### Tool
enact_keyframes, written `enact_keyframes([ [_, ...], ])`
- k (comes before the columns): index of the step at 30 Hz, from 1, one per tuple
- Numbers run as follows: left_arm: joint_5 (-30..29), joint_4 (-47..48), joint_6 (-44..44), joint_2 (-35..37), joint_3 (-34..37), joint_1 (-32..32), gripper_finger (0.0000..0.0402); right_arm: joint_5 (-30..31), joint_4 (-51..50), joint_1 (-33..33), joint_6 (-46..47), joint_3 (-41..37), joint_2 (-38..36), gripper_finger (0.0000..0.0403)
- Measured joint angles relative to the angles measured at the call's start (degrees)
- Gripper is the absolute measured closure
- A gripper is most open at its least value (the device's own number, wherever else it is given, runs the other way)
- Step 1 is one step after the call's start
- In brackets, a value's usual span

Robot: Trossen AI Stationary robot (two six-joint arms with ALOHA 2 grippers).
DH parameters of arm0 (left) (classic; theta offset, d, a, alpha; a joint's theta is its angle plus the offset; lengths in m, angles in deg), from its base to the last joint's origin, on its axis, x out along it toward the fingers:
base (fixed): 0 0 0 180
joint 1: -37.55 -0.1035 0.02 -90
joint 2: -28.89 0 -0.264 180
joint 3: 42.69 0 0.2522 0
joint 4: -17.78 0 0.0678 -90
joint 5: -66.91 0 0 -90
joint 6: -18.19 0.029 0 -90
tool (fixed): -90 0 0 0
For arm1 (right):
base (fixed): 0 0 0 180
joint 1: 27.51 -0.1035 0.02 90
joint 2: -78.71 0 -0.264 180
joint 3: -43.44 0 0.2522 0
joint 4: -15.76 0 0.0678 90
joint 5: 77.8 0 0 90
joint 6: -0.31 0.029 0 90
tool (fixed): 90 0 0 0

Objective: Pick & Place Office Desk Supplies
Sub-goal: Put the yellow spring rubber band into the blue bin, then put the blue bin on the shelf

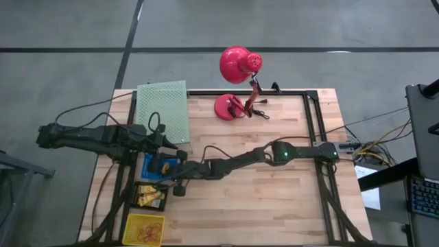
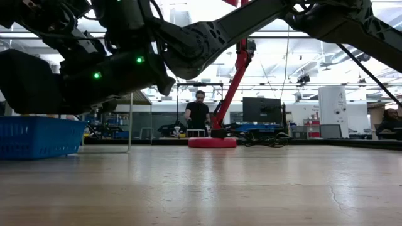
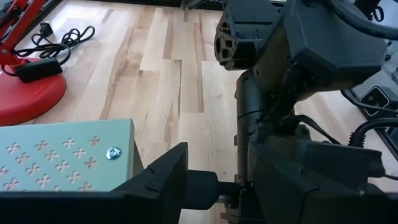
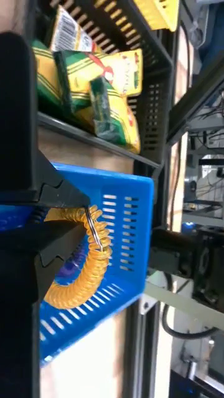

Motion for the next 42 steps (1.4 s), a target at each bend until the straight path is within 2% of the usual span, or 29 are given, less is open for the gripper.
enact_keyframes([
  [11, 0.0, 0.0, 0.0, 0.0, 0.0, 0.0, 0.0229, 0.6, -1.2, 0.1, 1.0, -0.2, 0.0, 0.0376],
  [29, 0.0, 0.0, 0.0, 0.0, 0.0, 0.0, 0.0229, 0.3, -1.1, 0.2, 2.4, -0.3, 0.0, 0.0307],
  [42, 0.0, 0.0, 0.0, 0.0, 0.0, 0.0, 0.0228, 0.1, -1.0, 0.2, 2.1, -0.3, 0.0, 0.0307],
])
